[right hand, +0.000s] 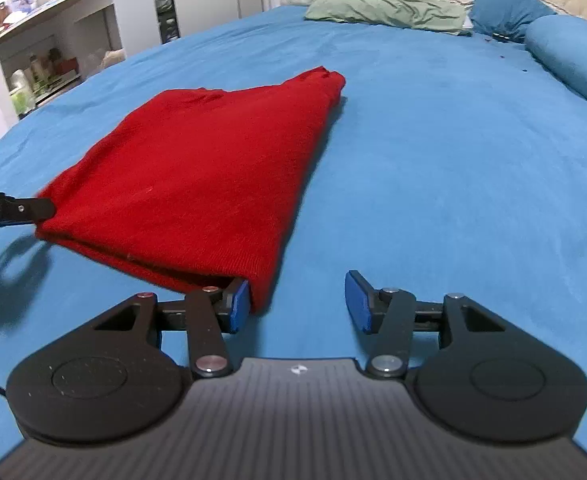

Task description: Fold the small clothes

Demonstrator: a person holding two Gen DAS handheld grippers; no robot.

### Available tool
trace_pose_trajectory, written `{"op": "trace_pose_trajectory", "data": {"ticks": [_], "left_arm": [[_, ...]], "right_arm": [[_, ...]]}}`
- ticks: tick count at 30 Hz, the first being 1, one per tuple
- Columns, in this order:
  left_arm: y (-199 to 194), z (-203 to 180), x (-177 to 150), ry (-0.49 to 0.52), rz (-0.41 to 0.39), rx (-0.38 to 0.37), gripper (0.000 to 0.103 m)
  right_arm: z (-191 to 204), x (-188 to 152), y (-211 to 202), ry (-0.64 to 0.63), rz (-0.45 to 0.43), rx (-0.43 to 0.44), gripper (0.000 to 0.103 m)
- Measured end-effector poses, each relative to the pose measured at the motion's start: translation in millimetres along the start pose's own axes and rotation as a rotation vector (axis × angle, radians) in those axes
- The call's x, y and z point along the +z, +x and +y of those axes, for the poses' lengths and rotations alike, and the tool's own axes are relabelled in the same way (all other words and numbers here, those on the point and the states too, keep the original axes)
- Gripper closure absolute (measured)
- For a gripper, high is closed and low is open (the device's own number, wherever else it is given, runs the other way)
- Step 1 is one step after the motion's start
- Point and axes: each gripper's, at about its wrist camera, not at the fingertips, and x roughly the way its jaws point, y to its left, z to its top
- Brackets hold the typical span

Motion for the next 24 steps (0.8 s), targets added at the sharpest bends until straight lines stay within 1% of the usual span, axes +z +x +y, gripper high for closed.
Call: {"op": "trace_pose_trajectory", "data": {"ticks": [1, 2, 4, 5, 6, 7, 8, 9, 11, 13, 15, 18, 22, 23, 24], "left_arm": [[0, 2, 1, 0.009, 0.009, 0.022, 0.055], [0, 6, 2, 0.004, 0.016, 0.027, 0.054], [-7, 9, 7, 0.003, 0.012, 0.011, 0.054], [-12, 8, 12, 0.02, 0.003, 0.01, 0.047], [-17, 4, 19, 0.046, -0.011, 0.01, 0.034], [-20, 2, 28, 0.073, -0.029, 0.001, 0.026], [-21, -2, 40, 0.096, -0.043, -0.023, 0.012], [-19, -4, 51, 0.113, -0.04, -0.06, 0.006], [-2, -6, 78, 0.119, 0.013, -0.159, 0.006], [21, -7, 97, 0.104, 0.064, -0.206, 0.006], [45, -8, 109, 0.102, 0.108, -0.215, 0.006], [77, -11, 117, 0.101, 0.165, -0.232, 0.007], [106, -11, 116, 0.08, 0.207, -0.254, 0.009], [114, -12, 116, 0.072, 0.219, -0.253, 0.01], [115, -11, 116, 0.066, 0.233, -0.258, 0.015]], "right_arm": [[-1, 1, -2, -0.004, 0.009, 0.009, 0.03], [0, 4, -4, -0.004, 0.013, 0.01, 0.028], [-6, 7, -14, 0.006, 0.015, 0.009, 0.02], [-9, 10, -20, 0.011, 0.015, 0.016, 0.017], [-13, 17, -26, 0.016, 0.01, 0.027, 0.008], [-18, 27, -33, 0.023, 0.0, 0.044, 0.0], [-23, 37, -38, 0.029, -0.007, 0.063, 0.0], [-27, 48, -41, 0.039, -0.011, 0.082, 0.0], [-35, 74, -43, 0.079, -0.001, 0.113, 0.0], [-44, 101, -34, 0.145, 0.047, 0.133, 0.0], [-51, 117, -24, 0.193, 0.055, 0.166, 0.0], [-54, 131, 4, 0.24, 0.104, 0.204, 0.0], [-49, 129, 44, 0.269, 0.165, 0.21, 0.0], [-48, 126, 52, 0.283, 0.173, 0.206, 0.0], [-48, 124, 58, 0.295, 0.175, 0.2, 0.0]]}}
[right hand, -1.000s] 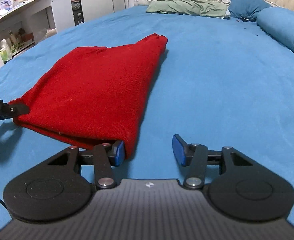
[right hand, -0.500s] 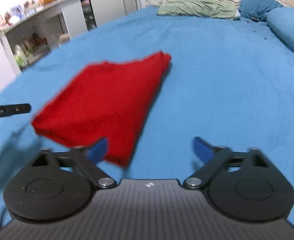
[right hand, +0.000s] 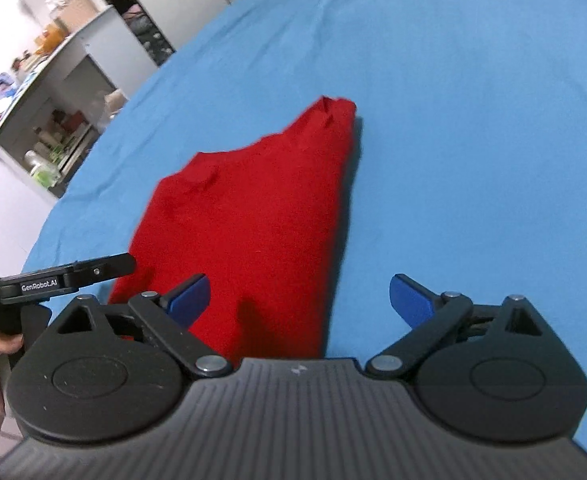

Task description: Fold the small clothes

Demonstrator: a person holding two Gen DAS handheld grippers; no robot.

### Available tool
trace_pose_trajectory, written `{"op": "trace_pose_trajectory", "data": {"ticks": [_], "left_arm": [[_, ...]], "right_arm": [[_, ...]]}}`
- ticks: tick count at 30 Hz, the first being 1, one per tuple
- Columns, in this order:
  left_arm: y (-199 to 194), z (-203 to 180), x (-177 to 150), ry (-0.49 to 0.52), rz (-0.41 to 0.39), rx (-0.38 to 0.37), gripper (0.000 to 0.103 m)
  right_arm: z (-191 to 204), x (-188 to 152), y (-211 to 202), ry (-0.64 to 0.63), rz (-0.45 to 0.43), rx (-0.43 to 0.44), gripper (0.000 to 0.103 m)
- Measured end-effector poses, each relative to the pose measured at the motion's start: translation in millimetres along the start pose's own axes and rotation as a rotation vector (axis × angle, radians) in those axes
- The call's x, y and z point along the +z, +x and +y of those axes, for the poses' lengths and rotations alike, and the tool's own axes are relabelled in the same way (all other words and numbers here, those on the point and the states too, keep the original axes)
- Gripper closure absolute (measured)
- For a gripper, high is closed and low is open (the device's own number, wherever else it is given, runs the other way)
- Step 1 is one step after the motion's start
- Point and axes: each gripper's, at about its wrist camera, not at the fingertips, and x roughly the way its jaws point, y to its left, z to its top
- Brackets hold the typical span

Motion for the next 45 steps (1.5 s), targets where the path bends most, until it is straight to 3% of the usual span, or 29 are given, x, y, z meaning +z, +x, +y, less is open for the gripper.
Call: {"op": "trace_pose_trajectory", "data": {"ticks": [2, 4, 7, 8, 9, 10, 12, 13, 17, 22, 27, 31, 35, 38, 39, 40, 42, 45], "left_arm": [[11, 2, 0, -0.011, 0.031, -0.019, 0.024], [17, 3, 0, -0.015, 0.048, -0.021, 0.026], [17, 2, -1, -0.028, 0.051, -0.027, 0.035], [16, 1, -1, -0.034, 0.052, -0.037, 0.042], [14, -1, -1, -0.03, 0.05, -0.031, 0.047], [13, -4, -1, -0.022, 0.047, -0.022, 0.052], [8, -9, -1, -0.009, 0.035, -0.011, 0.068], [3, -13, -1, -0.006, 0.025, -0.004, 0.071], [-23, -37, -1, 0.047, -0.028, -0.004, 0.077], [-77, -82, -21, 0.113, -0.075, -0.054, 0.077], [-119, -129, -75, 0.146, -0.094, -0.124, 0.077], [-112, -156, -135, 0.191, -0.066, -0.115, 0.076], [-84, -164, -179, 0.25, -0.003, -0.044, 0.074], [-89, -160, -179, 0.246, -0.009, -0.044, 0.067], [-94, -160, -177, 0.239, -0.02, -0.037, 0.062], [-98, -160, -175, 0.24, -0.035, -0.023, 0.059], [-104, -155, -174, 0.239, -0.061, 0.008, 0.04], [-97, -145, -179, 0.226, -0.036, 0.045, 0.036]], "right_arm": [[-3, -3, 11, 0.025, 0.003, -0.003, 0.002], [-5, -6, 25, 0.047, 0.018, 0.01, 0.013], [-9, -10, 39, 0.091, 0.022, 0.04, 0.015], [-10, -10, 42, 0.108, 0.019, 0.049, 0.016], [-9, -9, 44, 0.118, 0.015, 0.053, 0.025], [-9, -9, 46, 0.122, 0.016, 0.064, 0.046], [-4, -8, 46, 0.127, 0.023, 0.08, 0.054], [1, -7, 43, 0.107, 0.014, 0.065, 0.06], [12, -3, 19, 0.087, -0.028, 0.073, 0.067], [17, -17, -51, 0.05, -0.098, 0.078, 0.067], [-4, -62, -134, 0.053, -0.137, 0.055, 0.067], [-32, -116, -164, 0.122, -0.112, 0.024, 0.067], [-58, -162, -149, 0.156, -0.067, -0.063, 0.065], [-67, -180, -146, 0.131, -0.079, -0.076, 0.058], [-68, -180, -151, 0.141, -0.088, -0.075, 0.051], [-66, -178, -158, 0.14, -0.106, -0.083, 0.036], [-62, -175, -172, 0.108, -0.155, -0.116, 0.018], [-60, -170, -176, 0.06, -0.163, -0.177, 0.016]]}}
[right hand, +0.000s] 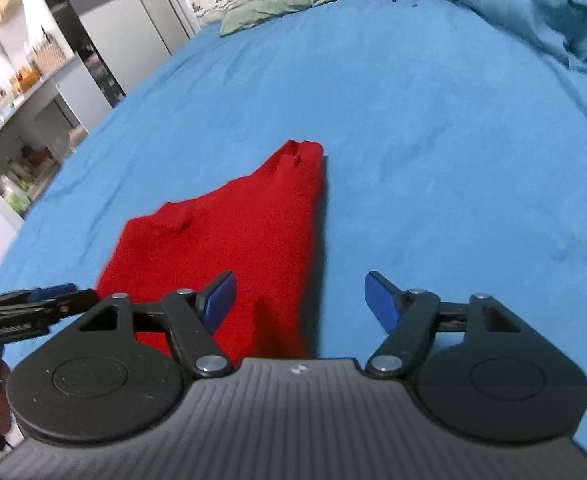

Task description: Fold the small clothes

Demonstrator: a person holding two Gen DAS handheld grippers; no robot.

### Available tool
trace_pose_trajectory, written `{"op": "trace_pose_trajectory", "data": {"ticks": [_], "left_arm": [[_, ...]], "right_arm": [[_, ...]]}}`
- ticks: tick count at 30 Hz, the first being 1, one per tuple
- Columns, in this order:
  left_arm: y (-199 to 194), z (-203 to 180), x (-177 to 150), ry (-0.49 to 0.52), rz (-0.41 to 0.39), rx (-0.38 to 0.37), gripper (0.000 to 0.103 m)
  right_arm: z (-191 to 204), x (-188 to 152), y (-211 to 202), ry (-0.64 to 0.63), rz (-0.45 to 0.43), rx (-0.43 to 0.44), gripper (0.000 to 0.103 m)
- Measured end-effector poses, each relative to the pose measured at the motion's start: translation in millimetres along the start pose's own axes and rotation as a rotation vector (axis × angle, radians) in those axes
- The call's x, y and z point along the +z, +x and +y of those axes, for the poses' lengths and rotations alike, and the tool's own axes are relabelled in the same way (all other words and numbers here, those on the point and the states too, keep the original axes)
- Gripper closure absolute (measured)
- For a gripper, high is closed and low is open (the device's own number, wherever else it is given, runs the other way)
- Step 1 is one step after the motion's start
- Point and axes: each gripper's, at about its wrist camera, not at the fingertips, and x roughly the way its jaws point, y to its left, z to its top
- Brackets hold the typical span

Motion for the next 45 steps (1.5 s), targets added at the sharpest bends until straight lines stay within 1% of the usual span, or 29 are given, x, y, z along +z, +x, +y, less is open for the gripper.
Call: {"op": "trace_pose_trajectory", "data": {"ticks": [3, 5, 6, 7, 9, 11, 12, 16, 17, 18, 19, 20, 21, 23, 24, 27, 29, 31, 34, 36, 38, 41, 45], "left_arm": [[21, 4, -8, -0.013, 0.035, 0.028, 0.033], [30, 10, -13, -0.035, 0.043, 0.022, 0.033], [32, 13, -15, -0.045, 0.043, 0.021, 0.033], [35, 15, -12, -0.05, 0.045, 0.023, 0.033], [34, 16, -9, -0.058, 0.047, 0.025, 0.033], [26, 14, -4, -0.069, 0.046, 0.038, 0.034], [18, 12, -4, -0.065, 0.04, 0.045, 0.037], [-30, 4, 3, -0.043, -0.006, 0.06, 0.035], [-46, 2, 6, -0.05, -0.021, 0.061, 0.031], [-62, 0, 8, -0.057, -0.037, 0.062, 0.027], [-82, -3, 10, -0.063, -0.059, 0.064, 0.017], [-101, -7, 12, -0.067, -0.085, 0.068, 0.008], [-119, -10, 12, -0.071, -0.111, 0.072, 0.002], [-159, -16, 10, -0.085, -0.166, 0.078, 0.0], [-177, -19, 9, -0.091, -0.176, 0.081, 0.0], [-215, -30, 2, -0.085, -0.189, 0.11, 0.0], [-234, -39, -5, -0.059, -0.193, 0.133, 0.0], [-246, -47, -14, -0.029, -0.19, 0.167, 0.0], [-258, -56, -31, 0.004, -0.176, 0.202, 0.0], [-263, -60, -43, 0.001, -0.155, 0.211, 0.0], [-268, -62, -53, -0.008, -0.141, 0.197, 0.0], [-273, -66, -66, -0.003, -0.122, 0.2, 0.0], [-279, -71, -78, 0.006, -0.115, 0.209, 0.0]], "right_arm": [[1, -4, 21, -0.03, 0.052, -0.062, 0.017], [-5, -12, 38, -0.048, 0.092, -0.088, 0.017], [-16, -19, 38, -0.04, 0.095, -0.085, 0.016], [-19, -20, 40, -0.028, 0.091, -0.08, 0.014], [-17, -20, 39, -0.024, 0.09, -0.081, 0.014], [-13, -18, 29, -0.027, 0.078, -0.084, 0.014], [-11, -17, 23, -0.031, 0.066, -0.082, 0.014], [5, -10, -38, -0.048, -0.01, -0.057, 0.014], [9, -6, -55, -0.056, -0.026, -0.058, 0.013], [16, -4, -73, -0.066, -0.043, -0.062, 0.011], [23, -2, -91, -0.077, -0.06, -0.064, 0.003], [30, -1, -110, -0.086, -0.073, -0.067, 0.0], [37, 1, -127, -0.093, -0.087, -0.068, 0.0], [50, -1, -163, -0.118, -0.12, -0.077, 0.0], [56, -3, -177, -0.133, -0.124, -0.09, 0.0], [71, -15, -214, -0.154, -0.119, -0.131, 0.0], [74, -26, -237, -0.135, -0.108, -0.13, 0.0], [76, -36, -256, -0.121, -0.1, -0.137, 0.0], [82, -52, -279, -0.136, -0.088, -0.184, 0.0], [85, -64, -293, -0.161, -0.077, -0.207, 0.0], [87, -75, -304, -0.172, -0.066, -0.215, 0.0], [91, -91, -307, -0.172, -0.044, -0.223, 0.0], [93, -109, -309, -0.164, -0.018, -0.223, 0.0]]}}
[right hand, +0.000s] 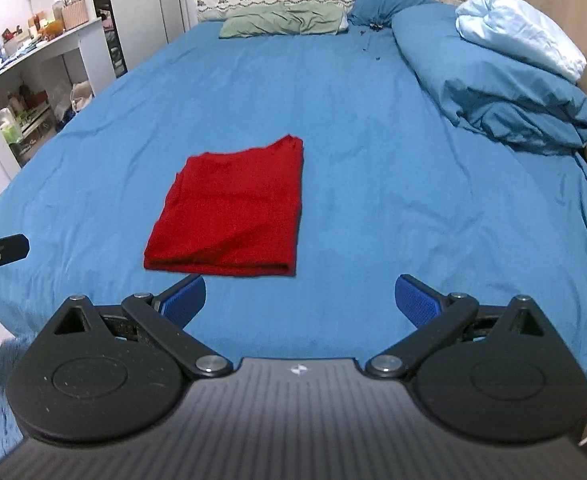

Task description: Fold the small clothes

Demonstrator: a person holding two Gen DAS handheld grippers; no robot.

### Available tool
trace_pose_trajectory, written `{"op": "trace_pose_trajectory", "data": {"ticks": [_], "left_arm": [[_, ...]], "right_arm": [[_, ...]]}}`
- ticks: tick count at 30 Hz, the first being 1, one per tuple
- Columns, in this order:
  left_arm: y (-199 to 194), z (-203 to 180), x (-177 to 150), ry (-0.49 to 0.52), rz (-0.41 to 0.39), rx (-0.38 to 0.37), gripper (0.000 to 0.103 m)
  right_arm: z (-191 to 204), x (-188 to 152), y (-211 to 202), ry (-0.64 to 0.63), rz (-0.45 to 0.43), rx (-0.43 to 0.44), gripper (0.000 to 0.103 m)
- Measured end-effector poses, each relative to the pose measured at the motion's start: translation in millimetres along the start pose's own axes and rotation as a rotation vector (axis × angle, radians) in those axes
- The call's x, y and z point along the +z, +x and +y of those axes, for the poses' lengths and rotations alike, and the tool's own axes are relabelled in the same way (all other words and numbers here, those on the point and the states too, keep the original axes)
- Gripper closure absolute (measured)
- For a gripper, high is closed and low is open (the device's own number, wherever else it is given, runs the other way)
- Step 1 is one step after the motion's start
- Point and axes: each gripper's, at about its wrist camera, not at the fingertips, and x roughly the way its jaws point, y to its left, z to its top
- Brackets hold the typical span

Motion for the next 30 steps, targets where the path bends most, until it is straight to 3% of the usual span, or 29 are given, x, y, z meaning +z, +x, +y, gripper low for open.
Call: {"op": "trace_pose_trajectory", "data": {"ticks": [30], "left_arm": [[-14, -5, -7, 0.007, -0.026, -0.008, 0.0]], "right_arm": [[-1, -7, -8, 0.015, -0.005, -0.005, 0.0]]}}
